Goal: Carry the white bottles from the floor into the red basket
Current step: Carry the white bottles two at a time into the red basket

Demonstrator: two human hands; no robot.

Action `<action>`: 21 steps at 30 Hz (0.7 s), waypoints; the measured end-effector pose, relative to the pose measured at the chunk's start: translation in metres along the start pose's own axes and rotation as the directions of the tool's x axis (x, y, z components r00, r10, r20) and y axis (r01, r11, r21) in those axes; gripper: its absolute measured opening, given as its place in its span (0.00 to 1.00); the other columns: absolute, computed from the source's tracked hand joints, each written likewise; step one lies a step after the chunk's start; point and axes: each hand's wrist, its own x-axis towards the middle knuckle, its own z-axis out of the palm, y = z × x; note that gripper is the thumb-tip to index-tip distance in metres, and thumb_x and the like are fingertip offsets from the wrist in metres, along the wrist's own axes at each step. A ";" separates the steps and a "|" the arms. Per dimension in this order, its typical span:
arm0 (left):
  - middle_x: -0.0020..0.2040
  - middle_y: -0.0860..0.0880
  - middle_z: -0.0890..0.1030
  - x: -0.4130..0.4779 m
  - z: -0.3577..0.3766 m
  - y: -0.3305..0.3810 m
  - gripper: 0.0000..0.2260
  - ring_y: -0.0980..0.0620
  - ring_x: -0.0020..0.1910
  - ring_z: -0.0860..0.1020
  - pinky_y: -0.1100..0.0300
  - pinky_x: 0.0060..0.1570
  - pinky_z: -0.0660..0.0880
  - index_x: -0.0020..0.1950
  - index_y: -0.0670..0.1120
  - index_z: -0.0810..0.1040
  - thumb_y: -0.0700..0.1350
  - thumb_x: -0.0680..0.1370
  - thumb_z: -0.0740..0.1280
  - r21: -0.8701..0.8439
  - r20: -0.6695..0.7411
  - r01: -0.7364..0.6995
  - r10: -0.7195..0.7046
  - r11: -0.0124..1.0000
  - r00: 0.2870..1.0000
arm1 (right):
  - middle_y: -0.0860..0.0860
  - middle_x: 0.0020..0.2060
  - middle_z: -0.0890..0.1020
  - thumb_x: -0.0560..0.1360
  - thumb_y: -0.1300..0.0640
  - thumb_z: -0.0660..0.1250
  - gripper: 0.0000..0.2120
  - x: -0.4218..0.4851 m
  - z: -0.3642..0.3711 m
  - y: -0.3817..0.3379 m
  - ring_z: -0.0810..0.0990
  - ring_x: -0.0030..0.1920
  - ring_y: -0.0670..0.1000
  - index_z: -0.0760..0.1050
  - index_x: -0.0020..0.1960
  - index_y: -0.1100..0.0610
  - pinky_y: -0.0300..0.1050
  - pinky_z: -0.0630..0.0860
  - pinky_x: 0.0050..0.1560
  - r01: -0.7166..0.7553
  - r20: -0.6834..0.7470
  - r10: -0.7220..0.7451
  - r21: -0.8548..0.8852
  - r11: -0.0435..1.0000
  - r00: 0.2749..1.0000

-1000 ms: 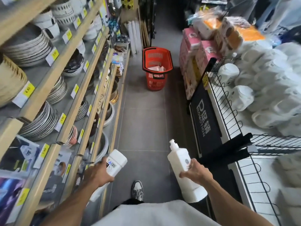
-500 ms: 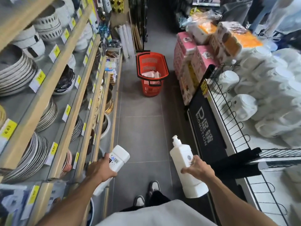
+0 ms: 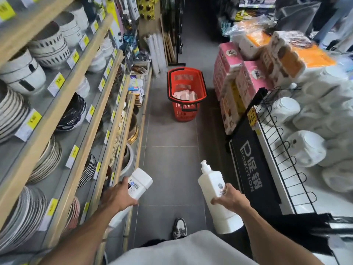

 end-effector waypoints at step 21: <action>0.63 0.49 0.78 0.163 -0.097 -0.002 0.42 0.46 0.53 0.79 0.57 0.42 0.69 0.72 0.50 0.57 0.64 0.67 0.74 -0.012 -0.003 -0.059 0.059 0.998 0.998 | 0.46 0.46 0.77 0.60 0.33 0.75 0.38 0.104 -0.084 -0.094 0.80 0.45 0.50 0.64 0.61 0.49 0.51 0.82 0.50 -0.035 -0.063 0.036 0.021 0.999 0.997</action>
